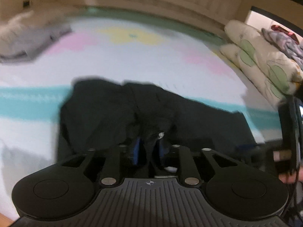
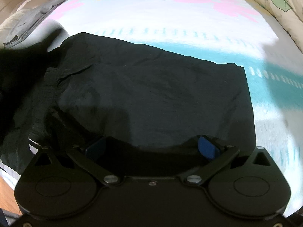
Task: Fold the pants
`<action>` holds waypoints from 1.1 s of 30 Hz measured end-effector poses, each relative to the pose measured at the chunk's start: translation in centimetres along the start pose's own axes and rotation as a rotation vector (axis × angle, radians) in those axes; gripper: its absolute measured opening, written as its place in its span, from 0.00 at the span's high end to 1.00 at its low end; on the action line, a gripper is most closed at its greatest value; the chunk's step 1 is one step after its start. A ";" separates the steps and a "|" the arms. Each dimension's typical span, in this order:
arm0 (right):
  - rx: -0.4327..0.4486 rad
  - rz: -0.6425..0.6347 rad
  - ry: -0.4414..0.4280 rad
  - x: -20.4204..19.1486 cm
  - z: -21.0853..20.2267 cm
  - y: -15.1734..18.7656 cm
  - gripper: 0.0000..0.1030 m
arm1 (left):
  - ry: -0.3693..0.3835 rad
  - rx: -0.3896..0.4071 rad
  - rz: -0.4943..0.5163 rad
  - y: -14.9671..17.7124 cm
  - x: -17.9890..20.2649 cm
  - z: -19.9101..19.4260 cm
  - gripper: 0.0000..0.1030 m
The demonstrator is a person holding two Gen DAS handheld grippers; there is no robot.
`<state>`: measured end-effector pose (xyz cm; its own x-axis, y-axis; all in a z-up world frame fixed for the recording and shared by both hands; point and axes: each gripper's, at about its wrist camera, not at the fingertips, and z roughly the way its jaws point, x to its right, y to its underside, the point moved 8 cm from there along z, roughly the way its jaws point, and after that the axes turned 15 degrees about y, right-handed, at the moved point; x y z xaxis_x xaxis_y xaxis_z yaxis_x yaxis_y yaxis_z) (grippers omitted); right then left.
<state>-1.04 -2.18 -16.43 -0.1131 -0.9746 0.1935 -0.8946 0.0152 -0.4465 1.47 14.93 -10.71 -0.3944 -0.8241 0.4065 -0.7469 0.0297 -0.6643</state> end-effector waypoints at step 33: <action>0.183 0.049 -0.274 -7.3 -6.4 -8.3 0.05 | -0.197 -0.056 -0.216 0.6 -9.5 0.5 0.16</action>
<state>4.42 6.20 -8.57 -0.0114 -0.9979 -0.0636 -0.7959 0.0475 -0.6035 5.03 22.48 -15.24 -0.1158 -0.9084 0.4018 -0.8326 -0.1318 -0.5380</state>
